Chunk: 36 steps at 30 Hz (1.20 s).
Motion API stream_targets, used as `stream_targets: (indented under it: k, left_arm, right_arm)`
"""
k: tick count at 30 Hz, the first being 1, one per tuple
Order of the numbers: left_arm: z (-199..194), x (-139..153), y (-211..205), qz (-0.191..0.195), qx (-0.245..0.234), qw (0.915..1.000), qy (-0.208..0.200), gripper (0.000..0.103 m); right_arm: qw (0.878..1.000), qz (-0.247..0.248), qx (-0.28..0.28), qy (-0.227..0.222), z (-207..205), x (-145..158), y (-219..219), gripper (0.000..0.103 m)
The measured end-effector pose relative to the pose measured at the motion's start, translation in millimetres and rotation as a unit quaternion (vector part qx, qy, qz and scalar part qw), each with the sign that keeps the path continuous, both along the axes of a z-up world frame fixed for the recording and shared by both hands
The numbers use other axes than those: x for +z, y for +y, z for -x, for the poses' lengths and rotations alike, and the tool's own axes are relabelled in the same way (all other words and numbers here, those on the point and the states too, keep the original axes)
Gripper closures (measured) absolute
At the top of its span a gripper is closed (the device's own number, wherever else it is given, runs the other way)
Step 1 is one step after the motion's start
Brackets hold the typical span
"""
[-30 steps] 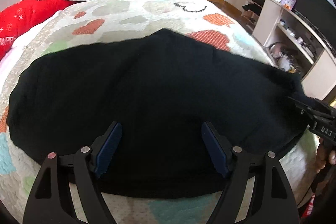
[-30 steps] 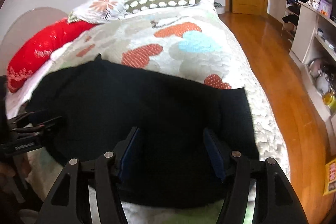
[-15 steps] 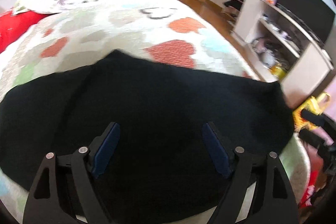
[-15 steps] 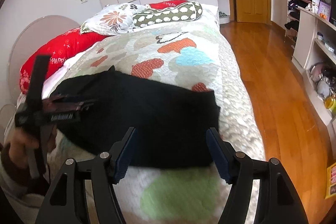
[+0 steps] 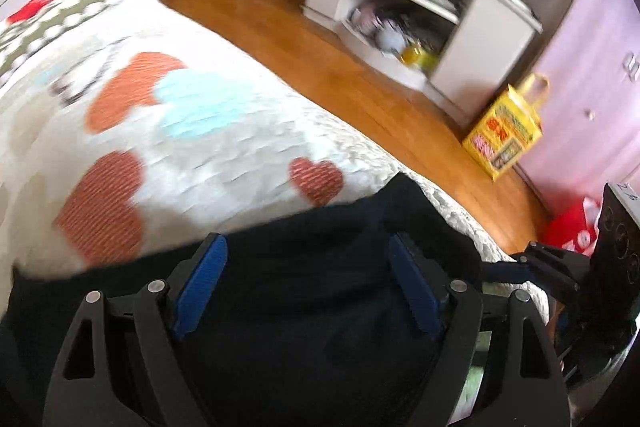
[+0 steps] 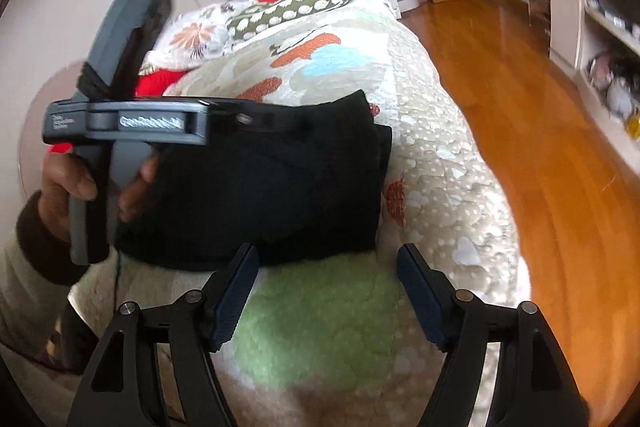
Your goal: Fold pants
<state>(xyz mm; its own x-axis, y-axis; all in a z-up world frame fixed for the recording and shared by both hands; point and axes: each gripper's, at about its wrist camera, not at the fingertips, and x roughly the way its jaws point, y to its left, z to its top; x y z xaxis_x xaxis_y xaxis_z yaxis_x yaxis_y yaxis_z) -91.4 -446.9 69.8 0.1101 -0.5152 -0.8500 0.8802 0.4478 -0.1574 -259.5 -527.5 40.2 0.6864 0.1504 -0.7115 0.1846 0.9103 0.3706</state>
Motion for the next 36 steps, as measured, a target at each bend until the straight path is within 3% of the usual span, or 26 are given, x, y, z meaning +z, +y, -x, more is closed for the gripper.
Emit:
stream_targets:
  k: [5,7,8,10,11,15,20,25,28,29,30,33,36]
  left_arm:
    - [-4,-24,-36,-0.031,-0.018,0.9994,-0.002,0.017]
    - [-2,-23,-39,-0.019,-0.020,0.9996,-0.008,0.017]
    - [-1,-23,-40,-0.016,-0.018,0.9997,-0.007,0.017]
    - [-3,-21,-39,-0.009,-0.012,0.9999,0.000,0.017]
    - [-5,-19,-37,-0.006,-0.009,0.9999,0.006,0.017]
    - [-15,5,-10,0.028,0.017,0.9991,0.027,0.017]
    - [-38,42,52,0.073,0.084,0.9935,0.026,0.017]
    - [-59,56,144,0.102,0.182,0.9775,0.033,0.017]
    - [-69,49,200,0.110,0.248,0.9613,0.045,0.017]
    - [-70,44,212,0.110,0.264,0.9568,0.051,0.017]
    - [-73,38,228,0.106,0.283,0.9511,0.061,0.017]
    - [-71,24,257,0.105,0.315,0.9399,0.081,0.017]
    - [-62,15,269,0.108,0.320,0.9369,0.089,0.017]
  right_arm:
    - [0.996,-0.079,-0.036,-0.034,-6,-15,-14,0.028]
    - [0.993,-0.098,-0.048,-0.045,-9,-20,-17,0.041]
    - [0.992,-0.103,-0.054,-0.047,-11,-21,-17,0.060]
    - [0.992,-0.102,-0.061,-0.048,-14,-21,-16,0.069]
    - [0.992,-0.101,-0.058,-0.053,-14,-18,-15,0.079]
    - [0.995,-0.052,-0.037,-0.073,-15,11,3,0.081]
    - [0.994,0.004,0.013,-0.106,-30,58,39,0.081]
    - [0.989,0.045,0.081,-0.113,-69,77,94,0.081]
    - [0.986,0.034,0.137,-0.091,-101,62,134,0.068]
    - [0.985,0.024,0.151,-0.081,-110,53,145,0.047]
    - [0.985,0.009,0.159,-0.070,-118,44,154,0.043]
    - [0.979,-0.069,0.184,-0.059,-121,33,159,0.043]
    - [0.981,-0.051,0.161,-0.091,-98,49,138,0.034]
